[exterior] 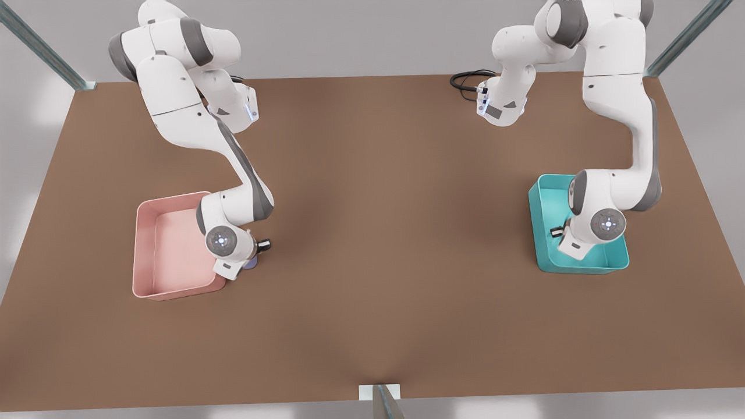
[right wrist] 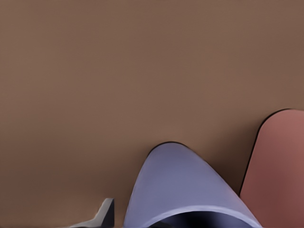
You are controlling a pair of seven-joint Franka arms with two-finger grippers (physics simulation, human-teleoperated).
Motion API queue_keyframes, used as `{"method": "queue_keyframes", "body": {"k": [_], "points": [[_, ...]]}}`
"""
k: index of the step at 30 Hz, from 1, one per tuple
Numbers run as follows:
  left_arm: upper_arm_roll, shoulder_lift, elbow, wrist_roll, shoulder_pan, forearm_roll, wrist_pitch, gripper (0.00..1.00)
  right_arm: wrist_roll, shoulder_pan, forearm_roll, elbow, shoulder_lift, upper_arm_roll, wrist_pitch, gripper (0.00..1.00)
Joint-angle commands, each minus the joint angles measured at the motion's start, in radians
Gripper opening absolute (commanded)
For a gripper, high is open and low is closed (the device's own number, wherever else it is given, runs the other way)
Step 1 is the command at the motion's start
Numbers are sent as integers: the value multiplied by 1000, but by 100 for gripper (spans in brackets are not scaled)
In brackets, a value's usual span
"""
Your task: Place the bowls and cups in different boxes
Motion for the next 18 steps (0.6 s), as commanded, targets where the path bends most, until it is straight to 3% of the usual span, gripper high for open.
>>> {"method": "queue_keyframes", "body": {"k": [1, 5, 8, 10, 11, 12, 15, 17, 18], "points": [[2, 0, -30, 8, 13, 20, 101, 21, -2, 0, -2, 3, -2, 0, -3, 21], [2, 8, -92, 6, 13, 20, 158, 21, -14, 0, -2, 39, -17, 6, -48, 21], [2, 22, -96, 8, 32, 20, 179, 21, -11, -1, -2, 160, -136, 74, -287, 21], [2, 29, -102, 8, 32, 20, 179, 21, -73, -6, -8, 204, -218, 72, -396, 21], [2, 37, -102, 9, 32, 21, 179, 64, -126, -43, -53, 204, -265, 72, -444, 21], [2, 35, -102, 9, 32, 21, 179, 100, -189, -87, -74, 204, -305, 63, -487, 21], [2, 3, -98, 4, 32, 12, 161, 100, -248, -170, -168, 192, -310, 52, -502, 21], [-26, -115, -20, 11, 7, -28, -77, 100, -249, -192, -174, 192, -238, 17, -470, 21], [-58, -121, 129, 12, 7, -69, -245, 100, -249, -190, -174, 192, -215, 6, -447, 21]]}}
